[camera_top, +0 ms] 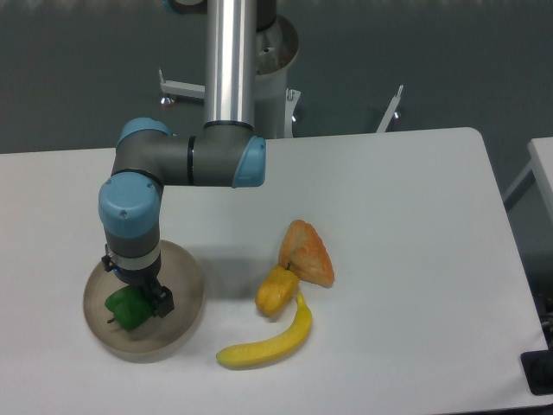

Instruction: Pick up the green pepper from the plate

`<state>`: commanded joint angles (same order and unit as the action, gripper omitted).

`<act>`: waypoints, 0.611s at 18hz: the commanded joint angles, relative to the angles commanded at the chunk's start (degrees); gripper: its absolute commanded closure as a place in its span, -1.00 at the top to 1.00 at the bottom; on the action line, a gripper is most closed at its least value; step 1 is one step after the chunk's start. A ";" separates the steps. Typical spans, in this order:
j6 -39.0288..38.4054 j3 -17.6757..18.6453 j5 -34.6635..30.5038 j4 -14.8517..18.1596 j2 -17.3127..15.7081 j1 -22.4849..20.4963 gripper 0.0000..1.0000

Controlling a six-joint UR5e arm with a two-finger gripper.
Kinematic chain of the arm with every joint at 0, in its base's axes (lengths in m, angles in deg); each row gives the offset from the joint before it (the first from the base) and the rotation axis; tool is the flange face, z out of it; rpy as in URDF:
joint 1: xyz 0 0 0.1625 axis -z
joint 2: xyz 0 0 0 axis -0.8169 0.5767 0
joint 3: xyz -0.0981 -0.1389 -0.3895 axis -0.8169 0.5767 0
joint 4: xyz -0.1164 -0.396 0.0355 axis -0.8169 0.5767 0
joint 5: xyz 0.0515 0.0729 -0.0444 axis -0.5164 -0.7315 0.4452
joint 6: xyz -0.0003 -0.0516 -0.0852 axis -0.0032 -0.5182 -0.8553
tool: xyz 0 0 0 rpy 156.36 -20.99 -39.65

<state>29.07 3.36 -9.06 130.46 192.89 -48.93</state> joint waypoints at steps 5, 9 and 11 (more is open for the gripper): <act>-0.44 0.00 0.00 -0.09 0.88 0.35 1.00; -0.62 -0.09 0.26 -0.09 0.88 0.35 0.98; -0.45 -0.09 0.35 -0.09 0.97 0.35 0.62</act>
<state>28.63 3.27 -8.70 130.37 193.86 -48.58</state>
